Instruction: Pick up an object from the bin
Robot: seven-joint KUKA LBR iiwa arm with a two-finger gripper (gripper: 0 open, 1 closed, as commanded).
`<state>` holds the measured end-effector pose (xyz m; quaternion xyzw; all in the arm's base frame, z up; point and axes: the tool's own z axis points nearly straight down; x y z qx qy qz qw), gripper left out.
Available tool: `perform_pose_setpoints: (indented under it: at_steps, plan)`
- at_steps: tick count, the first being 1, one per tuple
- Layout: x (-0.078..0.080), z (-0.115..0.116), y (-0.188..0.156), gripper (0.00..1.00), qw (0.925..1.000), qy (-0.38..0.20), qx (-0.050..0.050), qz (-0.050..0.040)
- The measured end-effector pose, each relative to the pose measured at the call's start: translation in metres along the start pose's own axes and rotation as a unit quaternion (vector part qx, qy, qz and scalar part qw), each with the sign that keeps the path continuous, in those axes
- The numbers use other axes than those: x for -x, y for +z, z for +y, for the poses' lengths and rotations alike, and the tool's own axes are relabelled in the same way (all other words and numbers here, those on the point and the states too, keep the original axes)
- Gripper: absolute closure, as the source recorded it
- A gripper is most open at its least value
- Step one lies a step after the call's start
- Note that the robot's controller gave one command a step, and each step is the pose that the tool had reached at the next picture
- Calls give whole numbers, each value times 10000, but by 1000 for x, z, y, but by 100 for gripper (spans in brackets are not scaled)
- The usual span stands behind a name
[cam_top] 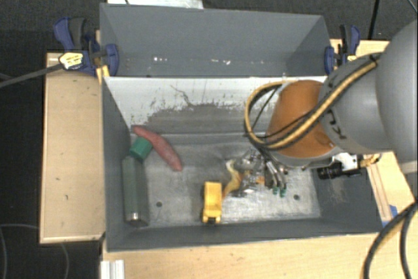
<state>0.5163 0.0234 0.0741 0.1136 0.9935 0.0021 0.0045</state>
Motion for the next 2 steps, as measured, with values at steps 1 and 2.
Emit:
perform_pose_setpoints:
  at_steps: [1,2]
  plan:
    - [8,-1,-43,100,9999,129,-31,64]
    - [4,-1,-131,100,9999,151,-26,36]
